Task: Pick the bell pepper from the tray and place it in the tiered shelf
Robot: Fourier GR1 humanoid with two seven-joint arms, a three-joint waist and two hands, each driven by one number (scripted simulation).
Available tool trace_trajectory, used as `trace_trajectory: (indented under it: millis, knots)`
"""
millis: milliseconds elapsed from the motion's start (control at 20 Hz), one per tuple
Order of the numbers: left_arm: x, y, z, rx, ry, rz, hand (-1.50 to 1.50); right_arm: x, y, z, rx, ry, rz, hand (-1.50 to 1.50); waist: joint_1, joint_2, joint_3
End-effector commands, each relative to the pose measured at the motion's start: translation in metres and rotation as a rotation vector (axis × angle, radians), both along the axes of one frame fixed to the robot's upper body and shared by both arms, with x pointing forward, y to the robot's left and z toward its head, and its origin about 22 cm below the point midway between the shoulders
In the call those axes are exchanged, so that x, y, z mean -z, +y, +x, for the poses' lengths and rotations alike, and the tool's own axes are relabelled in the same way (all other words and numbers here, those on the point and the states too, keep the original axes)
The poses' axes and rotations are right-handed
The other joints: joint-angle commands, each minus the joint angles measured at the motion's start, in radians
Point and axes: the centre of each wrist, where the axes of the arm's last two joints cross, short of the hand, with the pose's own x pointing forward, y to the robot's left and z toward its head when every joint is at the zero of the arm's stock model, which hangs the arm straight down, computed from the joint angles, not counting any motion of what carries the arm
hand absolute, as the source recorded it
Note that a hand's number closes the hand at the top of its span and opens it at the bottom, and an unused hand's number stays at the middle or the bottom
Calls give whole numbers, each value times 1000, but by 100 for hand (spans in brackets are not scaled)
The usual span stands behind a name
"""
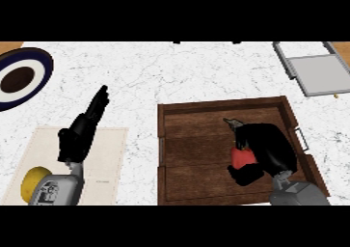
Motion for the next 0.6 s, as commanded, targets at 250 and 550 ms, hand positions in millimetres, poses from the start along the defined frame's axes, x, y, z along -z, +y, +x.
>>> trace_trajectory:
  millis: [250,550]
  knots:
    - [1,-1,-10,-4,-2,-3,0,-21,-74,8,88,50,225,150,0,5,4]
    - [2,-1,2,-9,8,13,0,-66,-77,-2,107,-155,541,150,-16,3,3]
